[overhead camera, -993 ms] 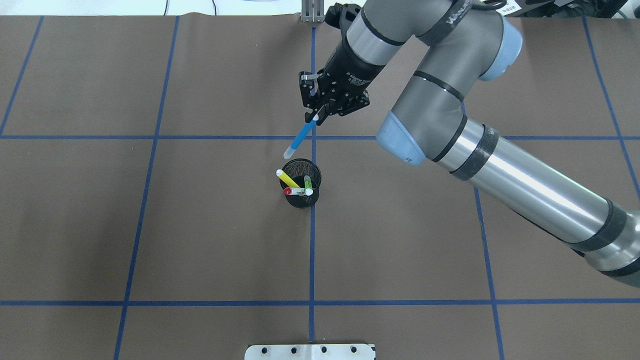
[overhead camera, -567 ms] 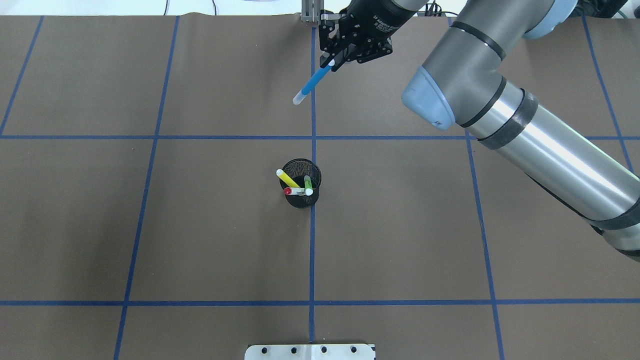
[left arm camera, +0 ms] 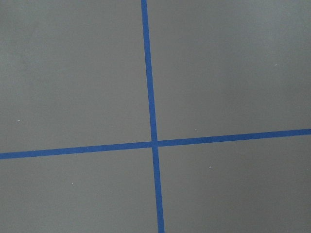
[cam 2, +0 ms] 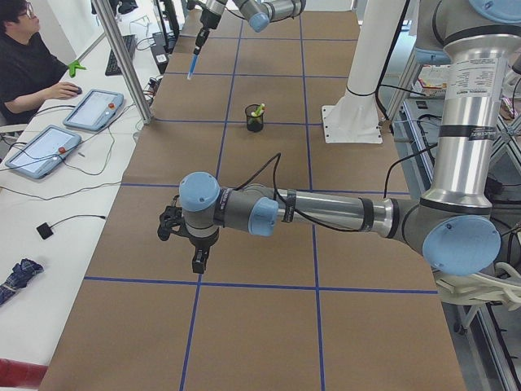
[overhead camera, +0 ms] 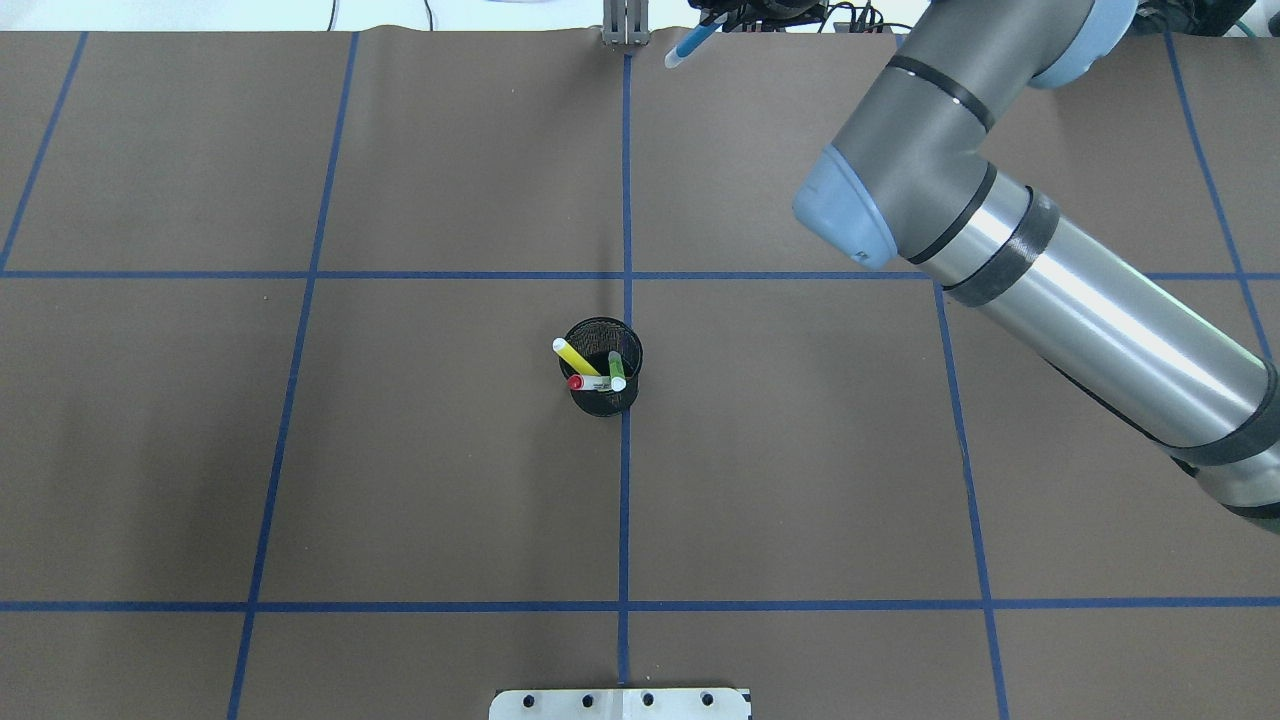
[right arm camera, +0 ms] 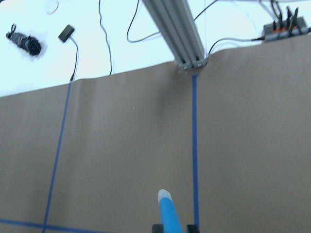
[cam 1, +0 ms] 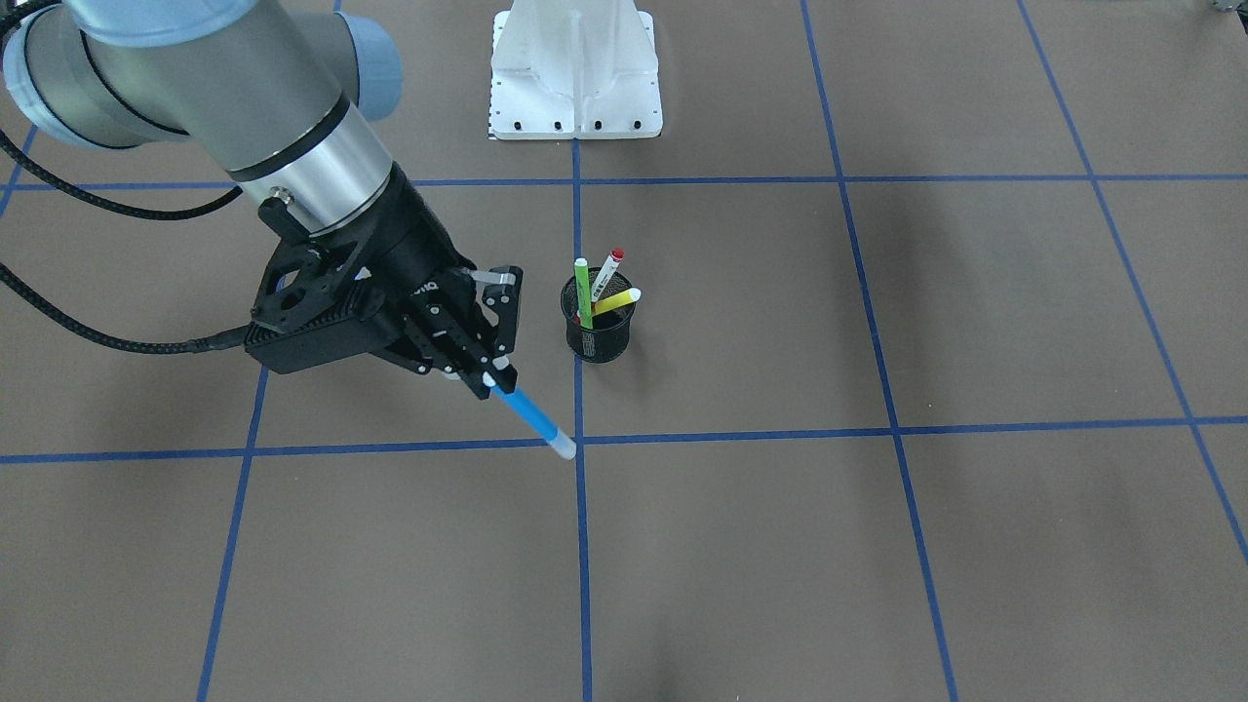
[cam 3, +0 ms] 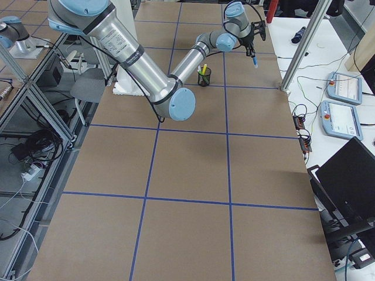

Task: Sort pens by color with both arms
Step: 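Lift the blue marker out of the cup with the right gripper, then lower the blue marker onto the table farther from the robot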

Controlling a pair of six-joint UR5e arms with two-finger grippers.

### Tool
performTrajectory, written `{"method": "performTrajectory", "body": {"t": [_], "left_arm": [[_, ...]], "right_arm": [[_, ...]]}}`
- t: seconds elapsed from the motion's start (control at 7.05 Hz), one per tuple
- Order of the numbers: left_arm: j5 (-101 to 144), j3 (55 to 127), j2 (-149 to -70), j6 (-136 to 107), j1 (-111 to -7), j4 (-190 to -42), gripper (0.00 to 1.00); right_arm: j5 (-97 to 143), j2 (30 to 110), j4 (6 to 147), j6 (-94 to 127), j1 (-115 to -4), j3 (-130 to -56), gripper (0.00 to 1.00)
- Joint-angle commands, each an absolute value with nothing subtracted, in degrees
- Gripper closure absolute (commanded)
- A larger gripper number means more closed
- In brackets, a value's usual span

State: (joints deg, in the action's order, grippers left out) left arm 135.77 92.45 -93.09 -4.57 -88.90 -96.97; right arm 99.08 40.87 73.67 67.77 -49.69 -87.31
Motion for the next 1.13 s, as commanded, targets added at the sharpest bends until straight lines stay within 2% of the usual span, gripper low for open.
{"method": "performTrajectory", "body": {"t": [0.0, 0.57, 0.71, 0.99], "left_arm": [[135.62, 93.34, -93.16, -4.66, -88.86, -96.86, 0.0], [135.62, 92.64, -94.48, -7.64, -88.68, -96.59, 0.0], [135.7, 92.72, -94.48, -9.04, -88.16, -96.68, 0.0], [135.62, 92.11, -94.48, -9.4, -87.02, -96.59, 0.0]], "right_arm": [[77.94, 38.51, 73.48, 68.03, -43.53, -80.1, 1.0], [59.25, 39.46, 70.34, 71.46, -35.26, -77.17, 1.0], [54.89, 39.64, 60.65, 71.11, -34.11, -70.99, 1.0], [54.14, 39.81, 57.93, 67.35, -34.1, -68.91, 1.0]]}}
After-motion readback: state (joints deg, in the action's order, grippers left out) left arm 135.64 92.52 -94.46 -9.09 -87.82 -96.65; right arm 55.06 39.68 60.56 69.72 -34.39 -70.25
